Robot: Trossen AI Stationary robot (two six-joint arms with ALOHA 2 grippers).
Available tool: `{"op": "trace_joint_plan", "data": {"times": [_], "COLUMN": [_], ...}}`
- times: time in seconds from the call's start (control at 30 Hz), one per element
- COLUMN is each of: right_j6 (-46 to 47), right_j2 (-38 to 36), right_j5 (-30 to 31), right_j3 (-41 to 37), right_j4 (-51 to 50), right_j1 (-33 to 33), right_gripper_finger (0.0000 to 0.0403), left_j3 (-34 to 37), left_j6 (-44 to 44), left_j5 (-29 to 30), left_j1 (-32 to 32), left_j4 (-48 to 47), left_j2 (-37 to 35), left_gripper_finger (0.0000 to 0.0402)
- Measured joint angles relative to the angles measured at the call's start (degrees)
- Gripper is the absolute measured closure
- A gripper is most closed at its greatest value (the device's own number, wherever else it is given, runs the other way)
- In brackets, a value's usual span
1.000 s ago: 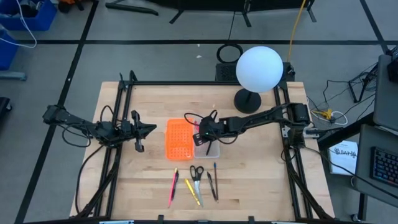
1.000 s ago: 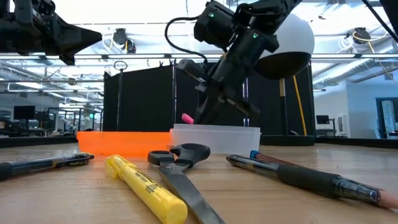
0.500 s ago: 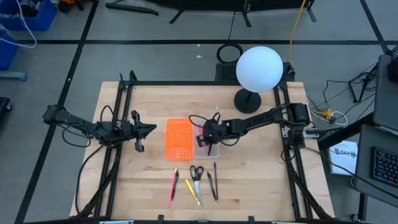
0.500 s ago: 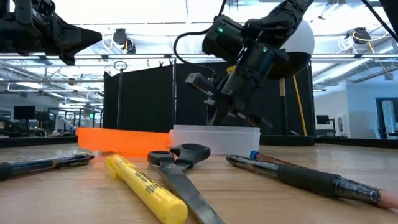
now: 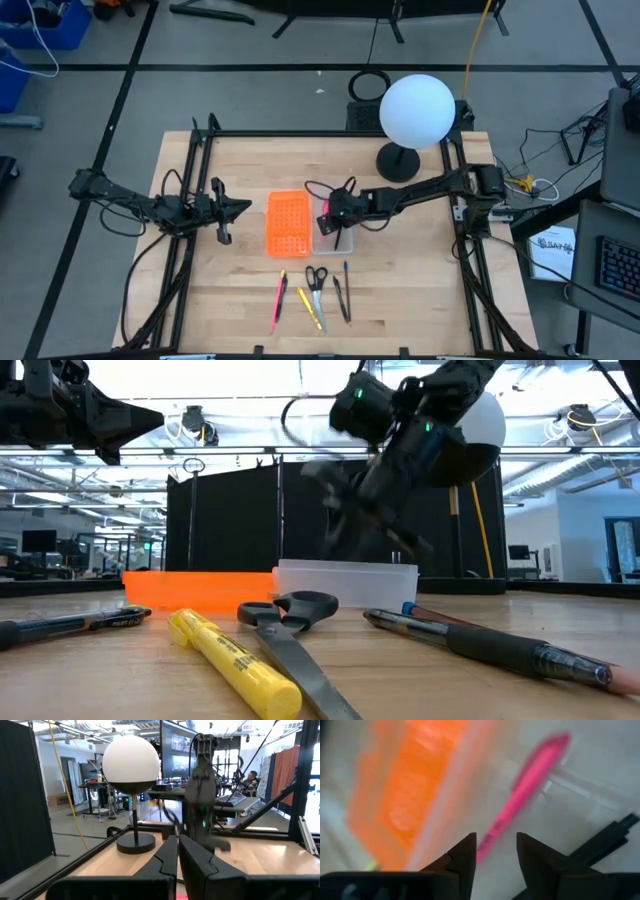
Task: Pick & place school supplies into a supply box
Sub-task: Put the pink pencil into the supply box
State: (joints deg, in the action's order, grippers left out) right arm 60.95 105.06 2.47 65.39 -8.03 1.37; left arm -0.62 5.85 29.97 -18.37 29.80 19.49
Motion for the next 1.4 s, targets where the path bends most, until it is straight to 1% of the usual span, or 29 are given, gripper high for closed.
{"op": "trace_joint_plan", "data": {"times": [0.1,0.17,0.27,0.37,0.4,0.43,0.5,0.53,0.57,0.63,0.67,0.73,0.83,0.93,0.97,1.03,1.17,1.27,1.4], "right_j6": [-2.23,-5.48,-13.70,-22.83,-25.18,-27.16,-29.60,-30.53,-31.45,-33.54,-34.83,-36.78,-39.12,-44.50,-46.42,-49.38,-54.58,-58.95,-64.39], "right_j2": [-4.97,-9.14,-16.07,-23.80,-26.26,-28.63,-33.38,-35.65,-37.70,-41.50,-43.31,-46.57,-51.31,-56.42,-58.21,-61.54,-66.92,-69.70,-72.44], "right_j5": [-1.04,-1.04,-1.35,-1.20,0.47,3.70,10.67,12.84,13.92,14.04,14.18,15.56,18.29,18.26,17.38,15.43,13.56,10.69,6.55], "right_j3": [0.00,0.00,0.00,0.02,0.02,-0.24,-2.47,-4.04,-5.71,-9.44,-11.56,-15.61,-21.26,-27.47,-29.94,-35.12,-43.84,-47.71,-51.26], "right_j4": [-0.17,-0.91,-2.23,-8.40,-11.14,-13.18,-13.85,-13.37,-12.00,-8.86,-7.00,-3.54,-2.22,-0.33,1.50,7.15,18.98,24.00,27.02], "right_j1": [0.52,0.56,0.38,-1.23,-2.45,-4.07,-7.82,-9.58,-11.14,-13.65,-14.88,-16.95,-18.52,-18.97,-19.10,-19.09,-18.20,-17.39,-16.78], "right_gripper_finger": [0.0254,0.0250,0.0248,0.0258,0.0265,0.0275,0.0303,0.0320,0.0339,0.0380,0.0391,0.0393,0.0395,0.0401,0.0401,0.0402,0.0402,0.0402,0.0402], "left_j3": [0.00,0.00,0.00,0.00,0.00,0.00,0.00,0.00,0.00,0.00,0.00,0.00,0.00,0.00,0.00,0.00,0.00,0.00,0.00], "left_j6": [-0.37,-0.35,-0.36,-0.37,-0.39,-0.63,-1.59,-1.71,-1.73,-1.86,-1.86,-1.77,-1.66,-1.49,-1.29,-1.07,-1.02,0.97,1.34], "left_j5": [-0.08,-0.08,-0.08,-0.06,-0.08,-0.06,-0.06,-0.04,-0.02,0.07,0.07,0.09,0.11,0.23,0.58,1.71,3.57,3.59,4.55], "left_j1": [0.02,0.00,0.01,0.02,0.02,0.02,0.01,0.02,0.00,0.00,0.02,0.01,0.02,0.02,0.02,0.02,0.02,0.02,0.02], "left_j4": [0.03,0.04,0.03,0.01,0.01,-0.01,-0.13,-0.15,-0.27,-0.77,-1.04,-1.60,-2.72,-3.51,-3.49,-3.49,-3.84,-3.42,-3.58], "left_j2": [0.00,0.00,0.00,0.00,0.00,0.00,0.00,0.00,0.00,0.00,0.00,0.00,0.00,0.00,0.00,0.00,0.00,0.00,0.00], "left_gripper_finger": [0.0376,0.0376,0.0376,0.0376,0.0376,0.0376,0.0376,0.0376,0.0376,0.0376,0.0376,0.0376,0.0376,0.0376,0.0376,0.0376,0.0376,0.0376,0.0376]}}
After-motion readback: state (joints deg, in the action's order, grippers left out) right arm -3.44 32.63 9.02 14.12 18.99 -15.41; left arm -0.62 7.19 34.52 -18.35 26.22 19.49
